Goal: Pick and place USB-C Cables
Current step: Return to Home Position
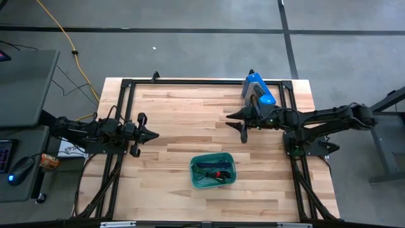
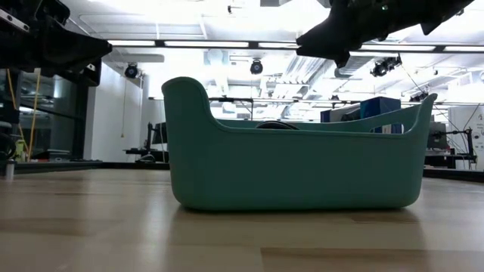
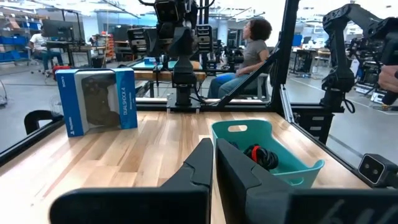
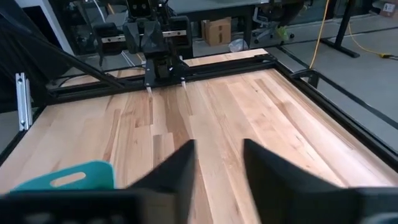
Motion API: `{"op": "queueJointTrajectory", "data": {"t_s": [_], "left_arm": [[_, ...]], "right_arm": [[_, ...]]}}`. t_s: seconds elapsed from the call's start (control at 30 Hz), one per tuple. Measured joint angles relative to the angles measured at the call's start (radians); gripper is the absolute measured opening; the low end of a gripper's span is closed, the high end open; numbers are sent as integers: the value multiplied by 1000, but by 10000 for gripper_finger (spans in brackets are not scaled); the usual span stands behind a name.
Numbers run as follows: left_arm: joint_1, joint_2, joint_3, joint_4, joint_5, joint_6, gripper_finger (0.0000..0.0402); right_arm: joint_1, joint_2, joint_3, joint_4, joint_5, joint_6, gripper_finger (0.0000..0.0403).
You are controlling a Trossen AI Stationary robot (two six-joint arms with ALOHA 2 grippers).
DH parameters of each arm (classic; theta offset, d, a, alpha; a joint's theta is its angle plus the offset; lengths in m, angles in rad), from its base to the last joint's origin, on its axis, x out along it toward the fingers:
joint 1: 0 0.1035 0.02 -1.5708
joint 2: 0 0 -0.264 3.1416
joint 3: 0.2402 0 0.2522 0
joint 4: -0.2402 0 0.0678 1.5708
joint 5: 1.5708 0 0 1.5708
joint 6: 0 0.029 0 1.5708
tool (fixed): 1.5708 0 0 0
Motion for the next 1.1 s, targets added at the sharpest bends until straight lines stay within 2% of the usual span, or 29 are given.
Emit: {"op": "queueJointTrajectory", "data": {"t_s": [0.13, 0.17, 0.3, 0.47, 0.7, 0.8, 0.97, 1.1], "left_arm": [[0, 0, 0, 0, 0, 0, 0], [0, 0, 0, 0, 0, 0, 0], [0, 0, 0, 0, 0, 0, 0], [0, 0, 0, 0, 0, 0, 0], [0, 0, 0, 0, 1, 0, 0], [0, 0, 0, 0, 1, 0, 0], [0, 0, 0, 0, 0, 0, 0], [0, 0, 0, 0, 1, 0, 0]], "right_arm": [[-17, -47, 0, -69, -3, -16, 27], [-19, -62, 0, -85, -2, -23, 14], [-26, -134, 0, -138, -4, -21, 20], [-3, -207, 0, -221, -3, -16, 5], [72, -254, -3, -225, 50, -39, 1], [87, -293, -69, -159, 55, -35, 1], [55, -440, -209, -95, 64, -17, 0], [-11, -602, -217, -215, 15, 14, 0]]}}
